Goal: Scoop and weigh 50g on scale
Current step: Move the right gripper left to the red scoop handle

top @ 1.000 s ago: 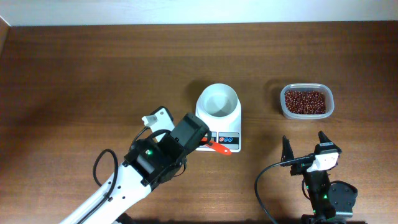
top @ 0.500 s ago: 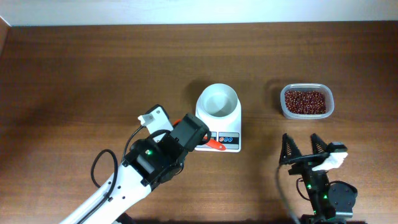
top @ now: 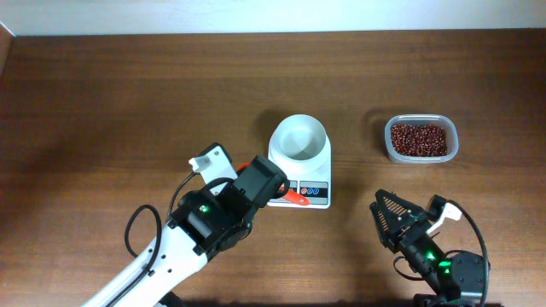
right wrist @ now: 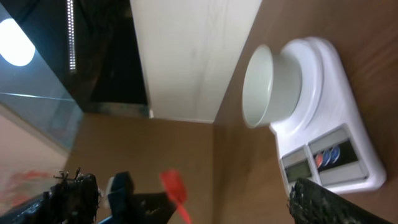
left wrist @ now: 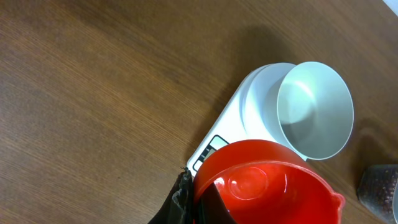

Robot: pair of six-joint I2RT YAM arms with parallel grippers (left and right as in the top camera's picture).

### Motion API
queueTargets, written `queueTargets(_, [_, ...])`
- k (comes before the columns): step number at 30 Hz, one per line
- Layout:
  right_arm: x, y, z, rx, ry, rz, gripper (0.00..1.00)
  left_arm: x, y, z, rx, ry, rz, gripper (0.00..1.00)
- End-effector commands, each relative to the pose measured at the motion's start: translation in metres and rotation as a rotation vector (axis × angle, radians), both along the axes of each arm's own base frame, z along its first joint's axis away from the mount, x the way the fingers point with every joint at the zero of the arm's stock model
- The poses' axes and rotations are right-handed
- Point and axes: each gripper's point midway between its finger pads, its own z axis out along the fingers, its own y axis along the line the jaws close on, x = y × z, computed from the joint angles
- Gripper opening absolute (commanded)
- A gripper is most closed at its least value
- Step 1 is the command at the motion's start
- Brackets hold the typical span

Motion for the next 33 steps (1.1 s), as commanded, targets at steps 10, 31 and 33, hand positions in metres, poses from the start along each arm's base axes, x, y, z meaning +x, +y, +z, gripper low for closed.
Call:
queueTargets(10, [-0.010,0.008,0.041,0.087,-0.087,0.064,0.93,0.001,0.003,0.006,-0.001,-0.027,0.018,0.00])
queueTargets(31, [0.045,0.028,0.065,-0.181,-0.018,0.301,0.99,-0.002,0.003,0.003,-0.053,-0.012,0.084,0.00])
queueTargets(33, [0.047,0.031,0.055,-0.191,-0.005,0.338,0.99,-0.005,-0.001,0.001,-0.103,0.007,0.116,0.00])
